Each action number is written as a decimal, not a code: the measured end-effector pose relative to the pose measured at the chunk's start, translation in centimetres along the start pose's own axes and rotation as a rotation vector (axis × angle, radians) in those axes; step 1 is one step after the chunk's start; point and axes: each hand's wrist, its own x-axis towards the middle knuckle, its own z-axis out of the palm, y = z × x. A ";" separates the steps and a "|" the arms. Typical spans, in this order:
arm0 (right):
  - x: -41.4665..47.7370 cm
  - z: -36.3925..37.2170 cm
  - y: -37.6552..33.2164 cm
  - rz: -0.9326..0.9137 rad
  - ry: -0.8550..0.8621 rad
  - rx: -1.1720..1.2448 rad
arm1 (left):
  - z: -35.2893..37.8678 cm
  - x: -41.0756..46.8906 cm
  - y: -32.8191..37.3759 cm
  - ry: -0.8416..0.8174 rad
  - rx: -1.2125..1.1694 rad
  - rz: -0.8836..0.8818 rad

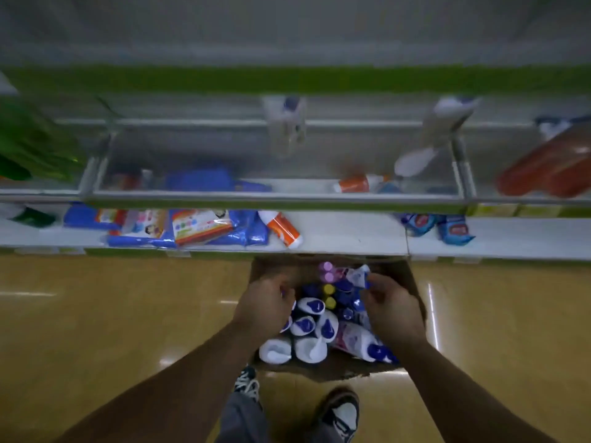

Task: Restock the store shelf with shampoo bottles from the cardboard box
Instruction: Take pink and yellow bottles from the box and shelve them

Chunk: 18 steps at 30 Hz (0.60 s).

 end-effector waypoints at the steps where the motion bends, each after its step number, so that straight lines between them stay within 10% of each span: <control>1: 1.6 2.0 1.6 -0.002 -0.003 -0.020 | 2.2 1.6 -1.5 -0.026 0.018 0.007; 18: 22.7 21.5 15.3 -0.119 -0.152 -0.339 | 25.2 23.9 -11.6 -0.353 0.172 0.088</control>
